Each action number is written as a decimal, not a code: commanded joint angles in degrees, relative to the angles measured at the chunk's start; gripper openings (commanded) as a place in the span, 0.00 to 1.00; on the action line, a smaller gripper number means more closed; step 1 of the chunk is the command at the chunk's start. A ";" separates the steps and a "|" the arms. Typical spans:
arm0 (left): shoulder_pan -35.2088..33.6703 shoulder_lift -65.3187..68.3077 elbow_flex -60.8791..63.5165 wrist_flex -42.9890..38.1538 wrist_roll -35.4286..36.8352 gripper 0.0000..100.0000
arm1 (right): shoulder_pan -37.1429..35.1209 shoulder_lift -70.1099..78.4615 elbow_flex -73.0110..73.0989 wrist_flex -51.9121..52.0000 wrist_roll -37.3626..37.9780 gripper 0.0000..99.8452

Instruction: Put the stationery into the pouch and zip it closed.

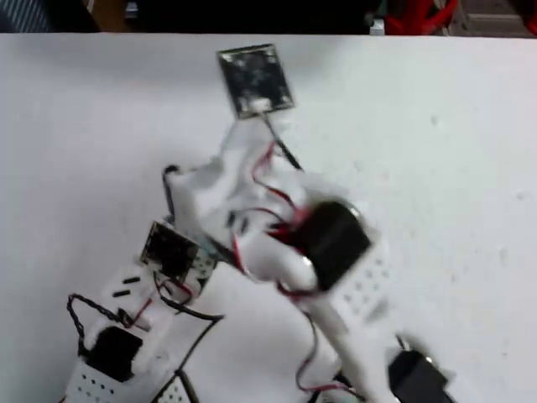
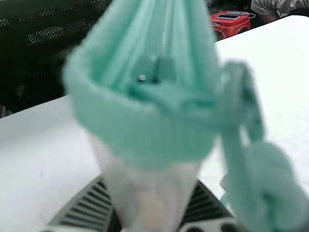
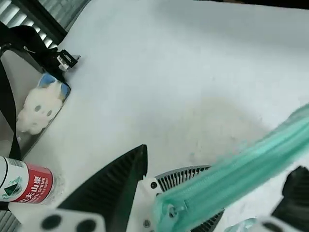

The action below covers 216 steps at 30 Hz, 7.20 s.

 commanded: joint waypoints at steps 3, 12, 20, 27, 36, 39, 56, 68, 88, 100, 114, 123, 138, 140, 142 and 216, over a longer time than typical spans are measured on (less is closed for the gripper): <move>-0.57 -0.75 -0.97 -1.76 -0.26 0.03 | 5.93 6.73 -3.34 2.77 -6.59 0.42; -0.22 -0.75 -0.97 -1.76 -0.09 0.03 | 9.54 7.60 -2.73 1.80 -9.23 0.35; -0.22 -0.75 -0.97 -1.76 -0.35 0.03 | 6.37 10.33 -3.25 1.63 3.16 0.02; -0.84 -0.75 -1.32 -0.79 7.65 0.20 | 14.37 7.43 -3.34 2.24 7.74 0.02; -1.63 -0.75 -7.82 8.00 2.64 0.20 | 28.09 15.69 -2.81 2.59 21.27 0.02; -1.63 -0.75 -7.91 8.00 2.81 0.16 | 31.60 20.88 -2.81 2.24 27.52 0.02; -11.38 -0.75 -8.97 7.12 15.65 0.14 | 44.18 43.65 -2.81 -8.92 41.32 0.02; -9.71 -0.48 -3.34 0.44 12.66 0.14 | 52.18 54.55 -2.81 -15.52 11.69 0.02; -5.32 0.92 -2.20 0.70 6.59 0.14 | 52.09 55.08 0.26 -15.34 8.53 0.02; -5.49 45.05 -18.46 -6.77 6.51 0.14 | 52.09 55.08 0.09 -14.99 11.16 0.21; -12.26 63.60 -27.08 -9.93 6.86 0.14 | 51.30 54.73 -0.62 -13.85 17.85 0.27; -12.53 63.78 -27.08 -9.93 6.86 0.14 | 52.62 54.81 -10.11 -5.49 24.79 0.39; -12.62 63.52 -27.16 -9.41 7.03 0.14 | 55.43 46.29 -37.19 12.97 32.88 0.39; -12.62 63.52 -27.16 -9.41 7.03 0.14 | 55.34 42.42 -33.93 12.97 34.37 0.39; -12.62 63.52 -27.25 -9.41 7.03 0.14 | 54.99 37.23 -28.66 12.97 34.90 0.39; -27.56 -0.84 8.62 7.56 -11.60 0.06 | 38.20 -86.73 119.03 -53.14 34.46 0.03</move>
